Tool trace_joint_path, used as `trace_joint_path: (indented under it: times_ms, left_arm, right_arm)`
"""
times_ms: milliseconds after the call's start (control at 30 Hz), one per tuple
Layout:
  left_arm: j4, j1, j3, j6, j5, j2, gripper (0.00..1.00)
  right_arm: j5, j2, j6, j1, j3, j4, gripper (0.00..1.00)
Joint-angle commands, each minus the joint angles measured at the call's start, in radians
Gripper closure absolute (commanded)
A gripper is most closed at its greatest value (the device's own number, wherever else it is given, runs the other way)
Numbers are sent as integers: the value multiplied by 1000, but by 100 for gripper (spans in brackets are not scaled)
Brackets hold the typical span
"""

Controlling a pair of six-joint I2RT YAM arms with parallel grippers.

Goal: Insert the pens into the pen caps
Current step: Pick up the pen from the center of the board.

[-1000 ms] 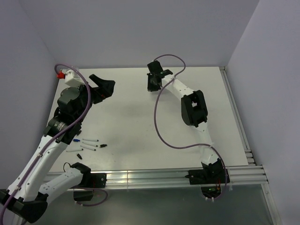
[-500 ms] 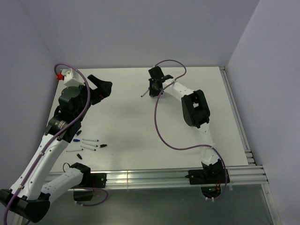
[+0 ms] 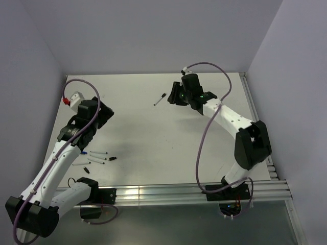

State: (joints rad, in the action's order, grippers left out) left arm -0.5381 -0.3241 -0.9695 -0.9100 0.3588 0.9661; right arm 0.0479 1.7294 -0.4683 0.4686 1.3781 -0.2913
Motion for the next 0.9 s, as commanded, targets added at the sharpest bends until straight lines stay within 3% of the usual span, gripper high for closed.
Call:
trace_joint_path:
  times_ms: [0, 200, 400, 600, 867]
  left_arm:
    - [-135, 11, 54, -174, 117, 9, 16]
    - [-195, 31, 101, -404, 164, 60, 18]
    - [-217, 71, 130, -529, 157, 172, 21]
    - [-221, 146, 118, -544, 173, 247, 25]
    - [-263, 148, 172, -601, 163, 249, 29]
  right_arm:
    - [73, -135, -47, 8, -143, 124, 54]
    - [113, -289, -89, 27, -350, 199, 58]
    - [164, -315, -75, 28, -392, 224, 60]
    - [207, -314, -86, 28, -415, 254, 60]
    - [253, -284, -107, 27, -416, 276, 63]
